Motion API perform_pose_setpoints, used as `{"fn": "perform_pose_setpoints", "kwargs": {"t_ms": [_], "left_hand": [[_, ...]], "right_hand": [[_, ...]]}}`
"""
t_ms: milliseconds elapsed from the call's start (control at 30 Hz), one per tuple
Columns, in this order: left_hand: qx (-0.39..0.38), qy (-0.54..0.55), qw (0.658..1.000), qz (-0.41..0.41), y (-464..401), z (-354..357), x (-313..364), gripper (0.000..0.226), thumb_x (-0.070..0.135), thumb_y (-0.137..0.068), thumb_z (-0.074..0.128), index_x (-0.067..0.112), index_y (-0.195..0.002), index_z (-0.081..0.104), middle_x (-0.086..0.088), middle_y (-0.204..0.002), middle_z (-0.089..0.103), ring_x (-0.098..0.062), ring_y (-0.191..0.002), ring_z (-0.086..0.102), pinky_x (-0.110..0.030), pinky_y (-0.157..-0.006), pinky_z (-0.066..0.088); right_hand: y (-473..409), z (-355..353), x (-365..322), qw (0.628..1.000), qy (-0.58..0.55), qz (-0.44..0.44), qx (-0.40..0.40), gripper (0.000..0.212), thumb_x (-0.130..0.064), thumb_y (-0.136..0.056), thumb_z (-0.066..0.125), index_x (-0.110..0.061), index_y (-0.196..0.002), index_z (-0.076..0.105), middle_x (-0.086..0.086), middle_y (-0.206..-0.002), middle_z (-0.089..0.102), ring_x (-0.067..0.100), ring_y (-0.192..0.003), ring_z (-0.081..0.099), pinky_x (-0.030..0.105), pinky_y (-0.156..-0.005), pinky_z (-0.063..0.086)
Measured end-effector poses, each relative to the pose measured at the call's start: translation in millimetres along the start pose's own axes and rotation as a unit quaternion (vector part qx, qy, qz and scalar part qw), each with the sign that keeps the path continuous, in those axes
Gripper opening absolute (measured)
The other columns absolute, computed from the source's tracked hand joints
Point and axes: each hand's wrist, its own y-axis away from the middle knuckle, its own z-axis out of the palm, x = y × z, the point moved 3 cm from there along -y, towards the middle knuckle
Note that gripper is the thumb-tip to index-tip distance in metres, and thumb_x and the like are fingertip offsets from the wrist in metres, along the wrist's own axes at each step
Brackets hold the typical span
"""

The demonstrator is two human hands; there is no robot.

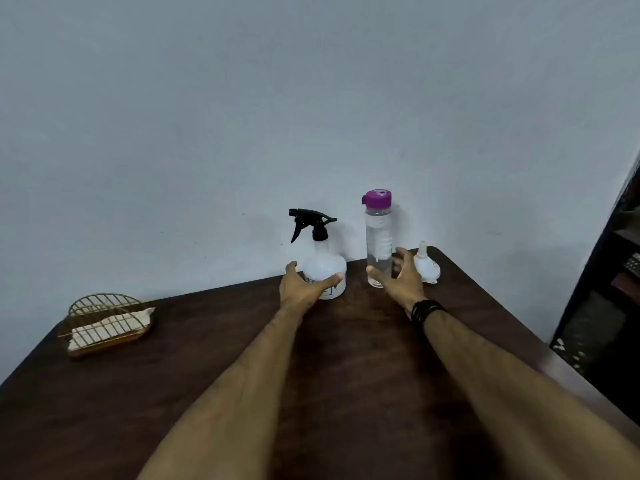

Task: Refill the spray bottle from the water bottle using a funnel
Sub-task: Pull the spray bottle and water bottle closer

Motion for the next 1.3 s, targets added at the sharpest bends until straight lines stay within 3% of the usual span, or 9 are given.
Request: {"fn": "perform_pose_setpoints", "kwargs": {"t_ms": [133, 267, 433, 600, 800, 1167, 1233, 1300], "left_hand": [[0.004, 0.032, 0.999, 0.035, -10, 16, 1, 0.114, 0.056, -0.059, 0.09, 0.026, -0.153, 0.032, -0.004, -0.151, 0.043, -0.027, -0.137, 0.043, -0.044, -0.112, 0.042], [0.055, 0.023, 0.995, 0.075, -6, 24, -6, 0.091, 0.053, -0.066, 0.087, 0.026, -0.144, 0.048, 0.0, -0.141, 0.053, -0.023, -0.13, 0.049, -0.038, -0.109, 0.044], [0.091, -0.003, 0.993, 0.079, 21, -7, -25, 0.087, 0.058, -0.062, 0.085, 0.031, -0.137, 0.048, 0.003, -0.134, 0.056, -0.022, -0.123, 0.052, -0.042, -0.103, 0.048], [0.11, -0.014, 0.991, 0.075, 68, -59, -54, 0.085, 0.064, -0.06, 0.083, 0.039, -0.133, 0.049, 0.008, -0.127, 0.059, -0.018, -0.117, 0.054, -0.042, -0.1, 0.05], [0.147, -0.017, 0.987, 0.066, 127, -114, -87, 0.088, 0.067, -0.063, 0.08, 0.039, -0.138, 0.044, 0.006, -0.132, 0.057, -0.021, -0.121, 0.054, -0.043, -0.1, 0.049], [0.172, -0.019, 0.981, 0.083, 201, -149, -112, 0.101, 0.065, -0.067, 0.078, 0.03, -0.151, 0.033, 0.0, -0.148, 0.045, -0.025, -0.135, 0.044, -0.043, -0.108, 0.042], [0.213, -0.037, 0.973, 0.081, 213, -148, -112, 0.114, 0.064, -0.068, 0.079, 0.022, -0.156, 0.02, -0.005, -0.157, 0.032, -0.026, -0.143, 0.033, -0.044, -0.114, 0.035], [0.294, -0.098, 0.944, 0.111, 232, -144, -105, 0.117, 0.063, -0.066, 0.08, 0.009, -0.152, 0.022, -0.016, -0.152, 0.032, -0.033, -0.141, 0.032, -0.049, -0.116, 0.033]], "right_hand": [[-7, 7, 0, 0.998, 0.05, -0.022, 0.011, 0.083, -0.07, -0.068, 0.076, -0.035, -0.137, 0.044, -0.007, -0.131, 0.063, 0.018, -0.121, 0.059, 0.044, -0.103, 0.049], [3, 9, -5, 0.989, 0.134, -0.045, 0.037, 0.065, -0.059, -0.081, 0.073, -0.026, -0.131, 0.048, -0.005, -0.117, 0.069, 0.018, -0.107, 0.063, 0.033, -0.085, 0.046], [26, 8, -4, 0.988, 0.126, -0.076, 0.048, 0.054, -0.052, -0.07, 0.084, -0.027, -0.112, 0.061, -0.01, -0.104, 0.072, 0.013, -0.096, 0.069, 0.038, -0.09, 0.056], [67, 14, -9, 0.987, 0.135, -0.086, 0.025, 0.048, -0.044, -0.068, 0.088, -0.027, -0.107, 0.065, -0.016, -0.092, 0.069, 0.009, -0.089, 0.067, 0.031, -0.09, 0.053], [123, 24, -14, 0.988, 0.124, -0.088, -0.008, 0.046, -0.037, -0.068, 0.087, -0.027, -0.108, 0.067, -0.01, -0.096, 0.073, 0.013, -0.093, 0.069, 0.036, -0.093, 0.055], [205, 34, -17, 0.991, 0.086, -0.089, -0.051, 0.054, -0.049, -0.055, 0.08, -0.03, -0.104, 0.068, -0.012, -0.093, 0.075, 0.013, -0.091, 0.071, 0.041, -0.092, 0.057], [212, 35, -18, 0.991, 0.08, -0.095, -0.059, 0.049, -0.041, -0.062, 0.083, -0.03, -0.107, 0.067, -0.011, -0.095, 0.075, 0.013, -0.092, 0.071, 0.042, -0.093, 0.057], [219, 34, -20, 0.99, 0.078, -0.104, -0.061, 0.047, -0.036, -0.069, 0.085, -0.028, -0.111, 0.066, -0.009, -0.099, 0.075, 0.013, -0.093, 0.07, 0.039, -0.093, 0.057]]}}
